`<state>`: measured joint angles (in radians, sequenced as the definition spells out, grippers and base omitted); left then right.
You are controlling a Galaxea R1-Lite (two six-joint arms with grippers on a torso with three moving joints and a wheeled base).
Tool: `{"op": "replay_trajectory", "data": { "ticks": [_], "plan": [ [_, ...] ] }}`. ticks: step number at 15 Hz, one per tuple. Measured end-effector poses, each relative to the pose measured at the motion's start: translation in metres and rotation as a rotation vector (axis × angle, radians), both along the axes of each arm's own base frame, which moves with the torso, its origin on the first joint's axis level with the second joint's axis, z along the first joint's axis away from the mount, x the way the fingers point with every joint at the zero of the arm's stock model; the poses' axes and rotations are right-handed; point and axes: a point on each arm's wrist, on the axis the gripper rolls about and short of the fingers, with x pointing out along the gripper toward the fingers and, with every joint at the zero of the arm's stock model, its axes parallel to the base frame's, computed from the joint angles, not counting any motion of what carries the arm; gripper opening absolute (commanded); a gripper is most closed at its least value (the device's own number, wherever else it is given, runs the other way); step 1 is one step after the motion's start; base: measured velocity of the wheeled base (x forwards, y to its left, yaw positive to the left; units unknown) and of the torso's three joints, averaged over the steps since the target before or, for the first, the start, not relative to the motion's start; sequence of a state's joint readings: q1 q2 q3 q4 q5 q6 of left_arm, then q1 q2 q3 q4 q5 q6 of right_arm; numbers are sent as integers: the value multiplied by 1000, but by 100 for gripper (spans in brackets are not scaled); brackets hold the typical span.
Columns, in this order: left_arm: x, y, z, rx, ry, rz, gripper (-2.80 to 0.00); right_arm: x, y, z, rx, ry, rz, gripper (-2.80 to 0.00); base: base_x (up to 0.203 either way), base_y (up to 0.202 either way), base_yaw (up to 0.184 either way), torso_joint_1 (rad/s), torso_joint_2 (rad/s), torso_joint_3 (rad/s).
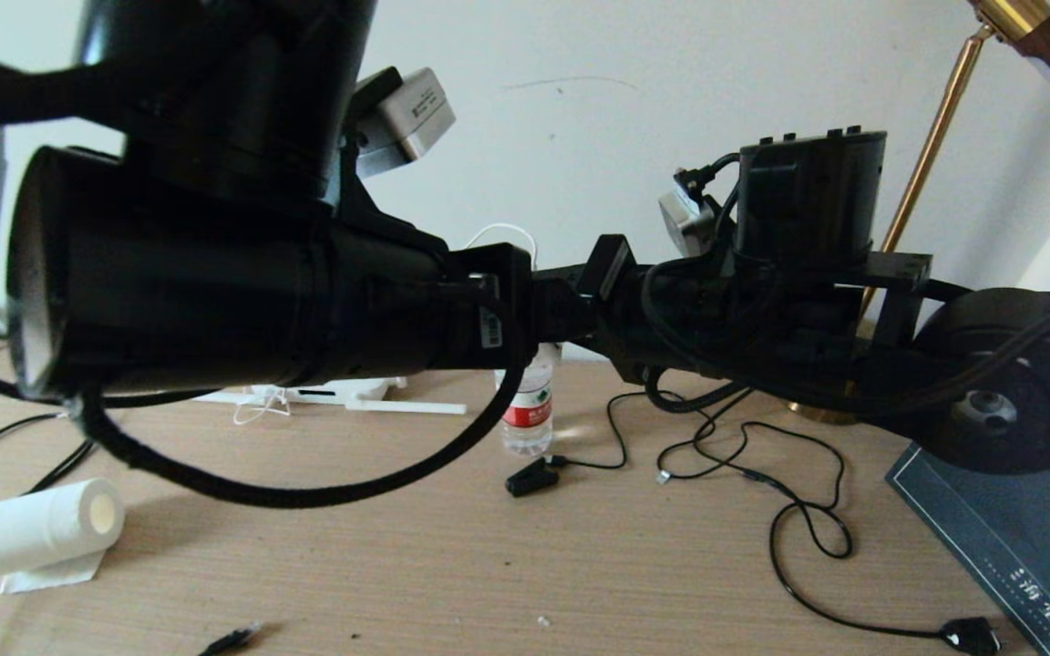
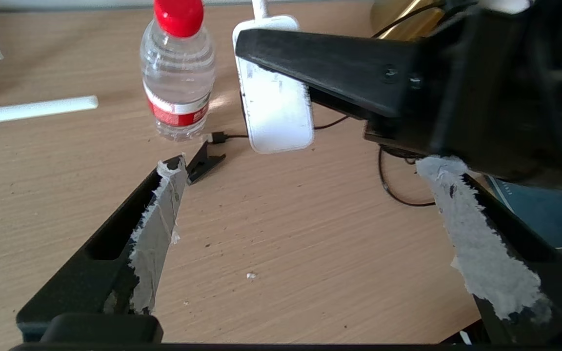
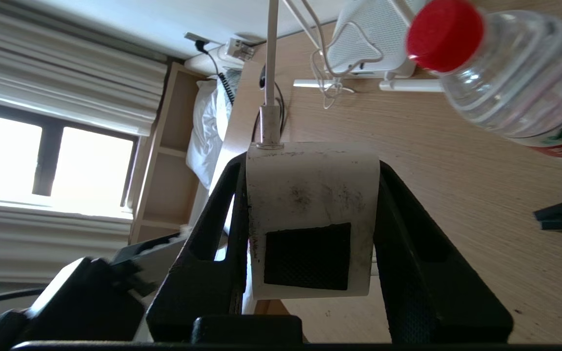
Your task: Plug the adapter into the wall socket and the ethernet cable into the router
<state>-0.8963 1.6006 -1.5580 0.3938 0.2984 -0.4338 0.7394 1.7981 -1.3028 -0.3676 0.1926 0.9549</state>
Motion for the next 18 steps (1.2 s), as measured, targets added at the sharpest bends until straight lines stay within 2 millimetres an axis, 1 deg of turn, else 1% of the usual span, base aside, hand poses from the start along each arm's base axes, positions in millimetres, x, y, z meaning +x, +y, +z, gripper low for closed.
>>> {"op": "replay_trajectory", "data": {
  "ticks": [4,7,8,13,18],
  "plan": [
    [11,1,-3,1,3,32,0,-4,-3,5,10,-9,5,-280,0,0,0,0,0,0],
    [14,2,-4,-5,2,40,0,-7,-5,7,13,-5,9,-280,0,0,0,0,0,0],
    [15,1,-3,-11,-4,40,-280,-8,-6,7,15,-5,9,-280,0,0,0,0,0,0],
    [17,-3,-7,-7,2,35,-280,-12,-6,8,17,-9,20,-280,0,0,0,0,0,0],
    [19,-9,-9,-2,7,27,-280,-17,-1,6,8,-8,37,-280,0,0,0,0,0,0]
  ]
}}
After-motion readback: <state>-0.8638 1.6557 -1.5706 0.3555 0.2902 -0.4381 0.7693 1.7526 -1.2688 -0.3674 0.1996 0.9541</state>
